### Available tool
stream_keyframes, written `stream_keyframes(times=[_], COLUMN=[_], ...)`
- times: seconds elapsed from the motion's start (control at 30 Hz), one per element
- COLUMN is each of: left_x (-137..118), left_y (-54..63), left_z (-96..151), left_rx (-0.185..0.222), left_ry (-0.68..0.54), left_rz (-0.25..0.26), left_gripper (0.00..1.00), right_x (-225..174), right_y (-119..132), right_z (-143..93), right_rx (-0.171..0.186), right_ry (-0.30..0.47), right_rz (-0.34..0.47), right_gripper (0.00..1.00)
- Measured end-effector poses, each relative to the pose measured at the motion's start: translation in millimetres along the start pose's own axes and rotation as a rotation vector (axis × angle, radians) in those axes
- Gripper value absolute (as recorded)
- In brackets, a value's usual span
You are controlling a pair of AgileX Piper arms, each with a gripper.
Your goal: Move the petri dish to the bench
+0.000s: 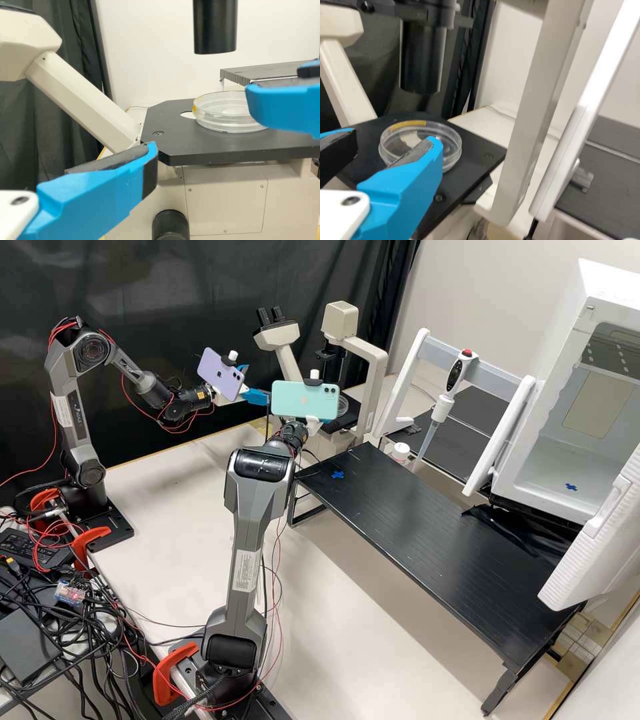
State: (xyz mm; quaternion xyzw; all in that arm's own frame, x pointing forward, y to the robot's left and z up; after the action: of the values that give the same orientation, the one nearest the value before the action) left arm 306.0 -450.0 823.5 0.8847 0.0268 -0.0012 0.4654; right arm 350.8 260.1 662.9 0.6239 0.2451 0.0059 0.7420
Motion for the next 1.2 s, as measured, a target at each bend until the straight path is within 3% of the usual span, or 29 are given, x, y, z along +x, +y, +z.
stream_keyframes(times=[0.6,0.83,1.07,1.2], left_x=[0.0,0.0,0.0,0.0], left_y=[0.0,0.0,0.0,0.0], left_z=[0.0,0.0,0.0,0.0], left_rx=[0.000,0.000,0.000,0.000], left_ry=[0.000,0.000,0.000,0.000], left_rz=[0.000,0.000,0.000,0.000], left_gripper=[1.00,1.00,1.00,1.00], right_x=[-1.6,5.4,16.4,22.6], right_y=[-1.0,10.3,21.3,19.5], right_z=[2.2,-6.8,-14.3,-15.2], right_rx=[-0.027,-0.095,-0.086,-0.116], right_ry=[-0.001,0.015,0.007,0.009], right_rz=[0.017,0.059,0.104,0.102], right_gripper=[1.00,1.00,1.00,1.00])
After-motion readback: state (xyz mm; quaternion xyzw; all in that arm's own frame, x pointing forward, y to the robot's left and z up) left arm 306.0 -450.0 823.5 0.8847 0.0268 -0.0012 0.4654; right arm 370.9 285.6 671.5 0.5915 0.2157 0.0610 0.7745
